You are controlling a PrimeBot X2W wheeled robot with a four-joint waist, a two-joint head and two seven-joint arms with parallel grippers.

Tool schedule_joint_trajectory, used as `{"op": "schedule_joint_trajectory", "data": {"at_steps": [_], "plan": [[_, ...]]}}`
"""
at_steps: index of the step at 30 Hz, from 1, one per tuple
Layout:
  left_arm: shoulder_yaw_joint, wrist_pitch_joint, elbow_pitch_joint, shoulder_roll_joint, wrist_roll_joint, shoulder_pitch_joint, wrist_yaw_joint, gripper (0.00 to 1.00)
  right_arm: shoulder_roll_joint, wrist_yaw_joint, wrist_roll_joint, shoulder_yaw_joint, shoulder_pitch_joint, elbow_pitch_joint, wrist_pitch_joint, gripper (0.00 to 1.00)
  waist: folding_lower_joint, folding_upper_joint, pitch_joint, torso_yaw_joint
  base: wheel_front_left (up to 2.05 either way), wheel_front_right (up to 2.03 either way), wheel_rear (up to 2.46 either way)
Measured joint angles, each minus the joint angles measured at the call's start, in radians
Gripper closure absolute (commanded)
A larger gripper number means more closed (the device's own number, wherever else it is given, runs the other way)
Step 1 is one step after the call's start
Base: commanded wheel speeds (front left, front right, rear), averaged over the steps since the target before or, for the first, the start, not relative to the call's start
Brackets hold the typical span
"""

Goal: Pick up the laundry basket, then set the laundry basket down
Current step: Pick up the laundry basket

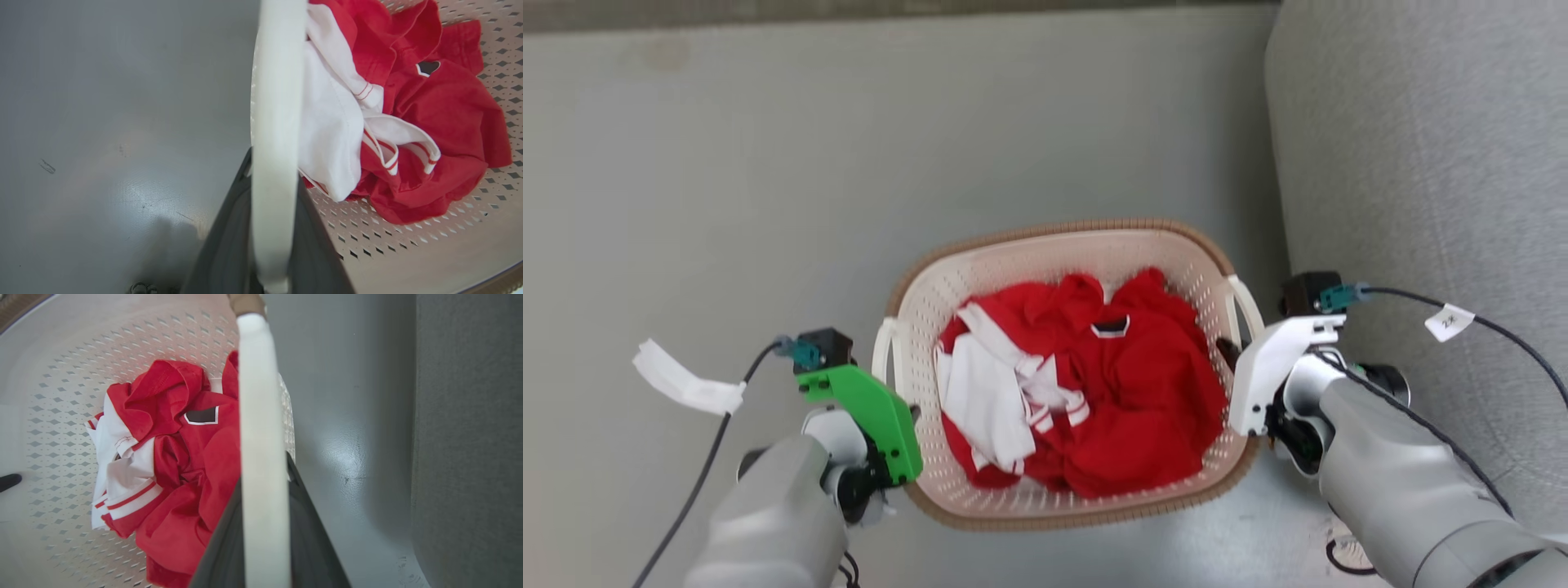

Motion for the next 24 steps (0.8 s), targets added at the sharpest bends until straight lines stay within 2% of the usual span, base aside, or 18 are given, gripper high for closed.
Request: {"op": "schedule_joint_trajectory", "data": {"at_steps": [16, 24], "plan": [[-0.029, 0.086, 0.01, 0.001, -0.043, 0.118, 0.0, 1.0, 0.007, 0.0, 0.06, 0.046, 0.119, 0.006, 0.101, 1.0, -0.0001, 0.0, -0.213, -0.011, 0.0, 0.0, 0.0], [-0.036, 0.102, 0.002, 0.006, -0.053, 0.119, 0.0, 1.0, 0.003, -0.007, 0.075, 0.062, 0.119, -0.006, 0.125, 1.0, 0.0, 0.0, -0.26, -0.016, 0.0, 0.0, 0.0]]}}
